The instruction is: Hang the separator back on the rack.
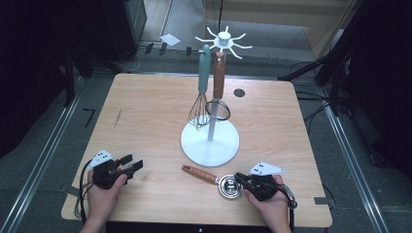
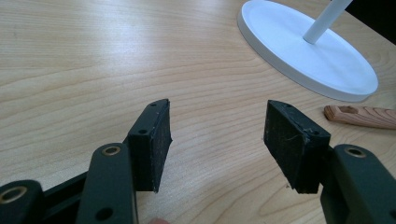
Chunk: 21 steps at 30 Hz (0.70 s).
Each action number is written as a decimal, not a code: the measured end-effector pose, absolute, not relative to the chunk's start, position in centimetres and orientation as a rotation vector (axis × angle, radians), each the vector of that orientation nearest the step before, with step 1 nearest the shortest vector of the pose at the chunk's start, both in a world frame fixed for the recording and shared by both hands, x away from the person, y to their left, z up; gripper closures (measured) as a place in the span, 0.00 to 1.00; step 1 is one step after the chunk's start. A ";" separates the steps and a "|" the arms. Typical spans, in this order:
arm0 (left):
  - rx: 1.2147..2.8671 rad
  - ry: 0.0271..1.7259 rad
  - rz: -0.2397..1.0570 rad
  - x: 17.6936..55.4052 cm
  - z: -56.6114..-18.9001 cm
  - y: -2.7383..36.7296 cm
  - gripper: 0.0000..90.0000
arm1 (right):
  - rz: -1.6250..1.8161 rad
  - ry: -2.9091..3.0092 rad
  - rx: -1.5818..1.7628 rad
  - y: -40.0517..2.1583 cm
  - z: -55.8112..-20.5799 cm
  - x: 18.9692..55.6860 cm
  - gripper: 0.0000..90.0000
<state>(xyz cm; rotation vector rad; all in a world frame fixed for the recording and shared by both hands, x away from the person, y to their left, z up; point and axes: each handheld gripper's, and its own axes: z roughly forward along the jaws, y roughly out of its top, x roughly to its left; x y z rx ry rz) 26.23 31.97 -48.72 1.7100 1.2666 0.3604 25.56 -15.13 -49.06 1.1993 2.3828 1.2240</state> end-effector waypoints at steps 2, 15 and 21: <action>1.715 1.264 0.362 26.2 -48.7 31.9 0.47 | 1.225 2.391 1.185 -15.1 -48.7 25.6 0.91; 1.720 1.263 0.377 26.2 -48.7 31.8 0.47 | 1.111 2.575 0.957 -12.5 -46.2 27.4 0.86; 1.719 1.264 0.377 26.2 -48.7 31.8 0.47 | 1.011 2.716 0.916 -10.5 -45.8 27.8 0.83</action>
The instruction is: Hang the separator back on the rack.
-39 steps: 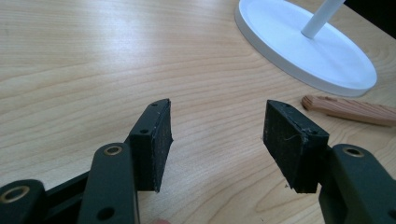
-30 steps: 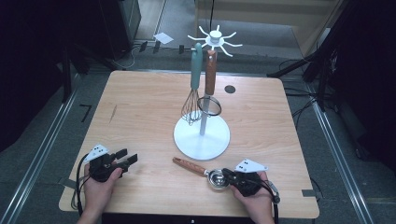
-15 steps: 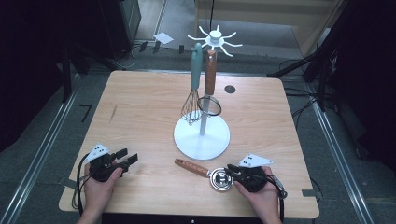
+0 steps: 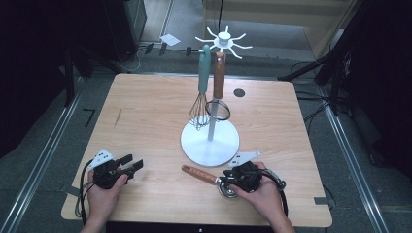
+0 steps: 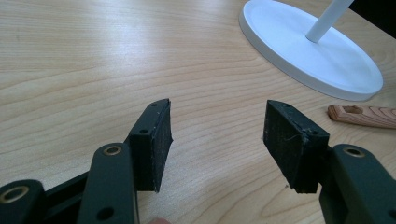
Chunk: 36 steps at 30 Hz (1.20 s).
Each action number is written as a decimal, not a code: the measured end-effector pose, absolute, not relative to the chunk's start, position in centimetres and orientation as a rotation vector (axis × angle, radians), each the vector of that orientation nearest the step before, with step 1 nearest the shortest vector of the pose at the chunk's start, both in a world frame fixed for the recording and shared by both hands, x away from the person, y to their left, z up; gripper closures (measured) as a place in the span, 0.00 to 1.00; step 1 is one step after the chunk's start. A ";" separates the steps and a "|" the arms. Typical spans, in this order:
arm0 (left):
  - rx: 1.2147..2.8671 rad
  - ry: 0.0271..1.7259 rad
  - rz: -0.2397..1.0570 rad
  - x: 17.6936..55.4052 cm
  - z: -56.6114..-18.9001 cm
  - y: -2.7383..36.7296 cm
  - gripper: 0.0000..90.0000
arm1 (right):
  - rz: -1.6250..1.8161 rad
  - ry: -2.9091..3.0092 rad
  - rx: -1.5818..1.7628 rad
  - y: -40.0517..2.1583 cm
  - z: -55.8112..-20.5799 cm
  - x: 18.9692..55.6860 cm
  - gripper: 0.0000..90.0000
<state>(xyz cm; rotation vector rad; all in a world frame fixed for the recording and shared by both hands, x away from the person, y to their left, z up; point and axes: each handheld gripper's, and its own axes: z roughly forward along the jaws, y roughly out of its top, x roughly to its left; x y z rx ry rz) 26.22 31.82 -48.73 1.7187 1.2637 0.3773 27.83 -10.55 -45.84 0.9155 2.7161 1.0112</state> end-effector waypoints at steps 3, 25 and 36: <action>1.719 1.263 0.375 26.2 -48.7 31.8 0.48 | 0.978 2.764 0.879 -9.9 -45.6 28.0 0.85; 1.735 1.251 0.377 26.3 -48.7 31.7 0.49 | 0.651 2.927 0.779 -5.5 -46.7 29.7 0.76; 1.736 1.252 0.374 26.2 -48.7 31.7 0.48 | 0.560 2.907 0.747 -4.5 -46.5 29.2 0.79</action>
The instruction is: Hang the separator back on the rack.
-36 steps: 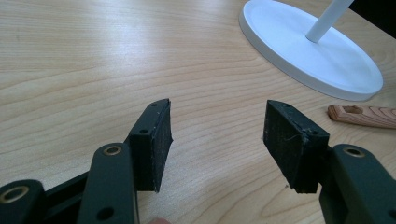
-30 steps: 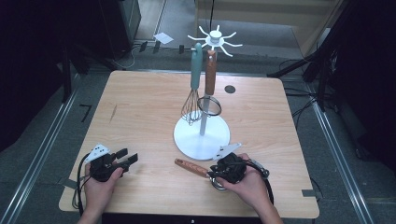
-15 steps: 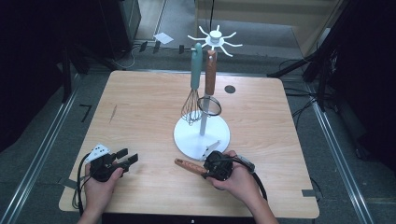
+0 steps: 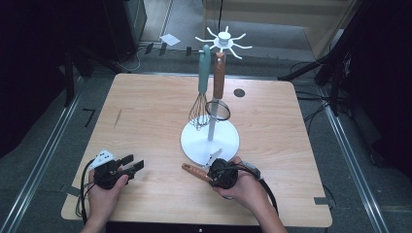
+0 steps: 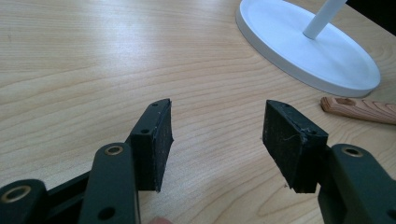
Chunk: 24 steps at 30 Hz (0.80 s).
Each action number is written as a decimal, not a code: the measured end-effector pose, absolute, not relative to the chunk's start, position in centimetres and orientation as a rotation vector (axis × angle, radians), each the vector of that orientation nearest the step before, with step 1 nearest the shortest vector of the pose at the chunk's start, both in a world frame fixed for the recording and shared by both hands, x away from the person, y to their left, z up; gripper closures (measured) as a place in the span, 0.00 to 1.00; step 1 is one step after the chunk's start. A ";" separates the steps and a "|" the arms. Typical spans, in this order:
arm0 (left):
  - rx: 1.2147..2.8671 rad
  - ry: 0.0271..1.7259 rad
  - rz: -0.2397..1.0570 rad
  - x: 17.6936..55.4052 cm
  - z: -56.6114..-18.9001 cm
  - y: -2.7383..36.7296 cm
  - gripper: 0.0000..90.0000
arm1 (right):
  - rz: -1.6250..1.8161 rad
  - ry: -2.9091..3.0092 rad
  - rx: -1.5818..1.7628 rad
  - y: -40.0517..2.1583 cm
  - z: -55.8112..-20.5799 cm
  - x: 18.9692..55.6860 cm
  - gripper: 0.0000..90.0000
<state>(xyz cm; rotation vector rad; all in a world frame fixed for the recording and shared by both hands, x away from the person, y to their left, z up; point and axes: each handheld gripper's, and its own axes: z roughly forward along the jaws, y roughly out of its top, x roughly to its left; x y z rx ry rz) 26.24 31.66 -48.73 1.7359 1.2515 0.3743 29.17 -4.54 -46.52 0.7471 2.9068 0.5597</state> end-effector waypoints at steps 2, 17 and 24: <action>1.736 1.251 0.373 26.2 -48.7 31.7 0.48 | 0.560 2.892 0.776 -4.6 -46.5 29.0 0.79; 1.720 1.255 0.390 26.2 -48.7 31.8 0.45 | 0.743 2.797 0.827 -7.0 -45.8 28.4 0.79; 1.696 1.240 0.436 26.0 -48.5 31.8 0.33 | 0.833 2.686 0.887 -8.8 -45.4 28.2 0.79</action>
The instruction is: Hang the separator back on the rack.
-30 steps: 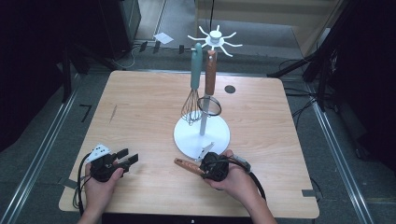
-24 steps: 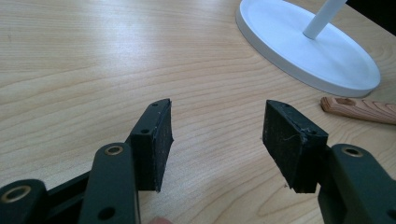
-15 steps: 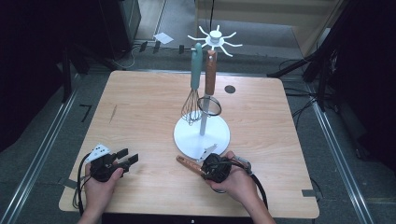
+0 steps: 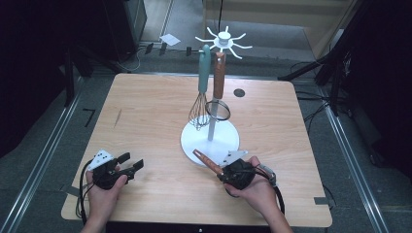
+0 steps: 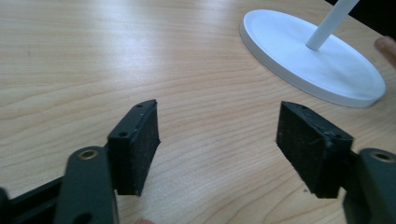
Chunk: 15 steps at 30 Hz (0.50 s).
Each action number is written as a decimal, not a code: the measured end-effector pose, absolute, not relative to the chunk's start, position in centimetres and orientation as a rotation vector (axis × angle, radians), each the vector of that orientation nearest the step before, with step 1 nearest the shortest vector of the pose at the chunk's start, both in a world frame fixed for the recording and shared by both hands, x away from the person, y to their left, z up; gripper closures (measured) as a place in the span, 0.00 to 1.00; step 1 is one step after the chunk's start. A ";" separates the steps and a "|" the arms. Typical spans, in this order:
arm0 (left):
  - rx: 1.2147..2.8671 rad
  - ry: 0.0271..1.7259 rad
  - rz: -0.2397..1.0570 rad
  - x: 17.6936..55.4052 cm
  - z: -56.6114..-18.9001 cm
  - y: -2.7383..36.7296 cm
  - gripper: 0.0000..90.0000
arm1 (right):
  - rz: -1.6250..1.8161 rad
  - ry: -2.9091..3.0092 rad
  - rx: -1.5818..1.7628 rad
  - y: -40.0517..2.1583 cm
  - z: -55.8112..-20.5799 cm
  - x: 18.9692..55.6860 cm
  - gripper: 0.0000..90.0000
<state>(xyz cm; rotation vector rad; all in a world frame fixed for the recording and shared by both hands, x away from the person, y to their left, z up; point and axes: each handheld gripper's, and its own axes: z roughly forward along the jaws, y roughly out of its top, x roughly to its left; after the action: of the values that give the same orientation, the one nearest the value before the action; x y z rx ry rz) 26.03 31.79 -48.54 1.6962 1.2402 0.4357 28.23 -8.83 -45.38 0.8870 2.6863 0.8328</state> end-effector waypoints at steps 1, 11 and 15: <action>1.694 1.239 0.440 26.0 -48.5 31.8 0.31 | 0.849 2.677 0.892 -9.1 -45.3 28.3 0.79; 1.632 1.278 0.474 25.7 -47.5 33.0 0.09 | 0.958 2.556 0.985 -11.2 -44.8 28.6 0.79; 1.608 1.245 0.448 25.6 -47.2 33.9 0.00 | 0.995 2.522 1.020 -12.0 -44.7 28.8 0.79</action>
<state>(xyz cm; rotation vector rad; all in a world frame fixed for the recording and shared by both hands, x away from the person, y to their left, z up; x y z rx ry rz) 25.55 33.87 -47.15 1.6084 1.2451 0.4476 28.76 -11.96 -44.74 1.0205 2.5219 0.9948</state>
